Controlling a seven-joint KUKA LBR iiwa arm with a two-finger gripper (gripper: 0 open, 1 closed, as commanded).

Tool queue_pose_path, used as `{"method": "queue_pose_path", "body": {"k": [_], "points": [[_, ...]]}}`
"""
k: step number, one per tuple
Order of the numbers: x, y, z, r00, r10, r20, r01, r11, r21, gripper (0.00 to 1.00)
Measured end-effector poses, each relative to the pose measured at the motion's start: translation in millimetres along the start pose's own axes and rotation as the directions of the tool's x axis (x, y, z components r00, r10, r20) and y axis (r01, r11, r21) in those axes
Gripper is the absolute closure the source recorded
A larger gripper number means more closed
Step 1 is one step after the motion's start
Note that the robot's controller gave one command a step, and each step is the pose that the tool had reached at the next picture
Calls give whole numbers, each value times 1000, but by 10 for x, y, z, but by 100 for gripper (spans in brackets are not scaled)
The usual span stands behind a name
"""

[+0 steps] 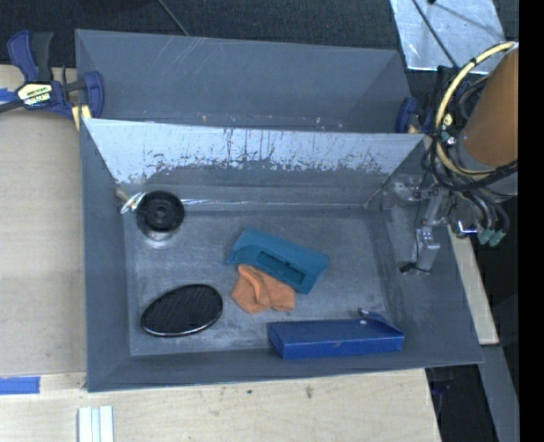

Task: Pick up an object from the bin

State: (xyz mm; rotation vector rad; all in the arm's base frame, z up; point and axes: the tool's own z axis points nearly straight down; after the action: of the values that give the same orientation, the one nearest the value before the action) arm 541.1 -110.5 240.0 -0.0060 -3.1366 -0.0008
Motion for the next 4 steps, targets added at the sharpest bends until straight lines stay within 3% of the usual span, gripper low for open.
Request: {"method": "queue_pose_path", "body": {"k": [1,2,3,4], "points": [[-14,7,-49,1000,-3,9,3,1000,1,0],[350,-224,487,991,-130,10,130,992,3,0],[547,-331,814,986,-164,4,164,986,1,0],[529,-154,1043,981,-191,4,191,982,0,0]]}}
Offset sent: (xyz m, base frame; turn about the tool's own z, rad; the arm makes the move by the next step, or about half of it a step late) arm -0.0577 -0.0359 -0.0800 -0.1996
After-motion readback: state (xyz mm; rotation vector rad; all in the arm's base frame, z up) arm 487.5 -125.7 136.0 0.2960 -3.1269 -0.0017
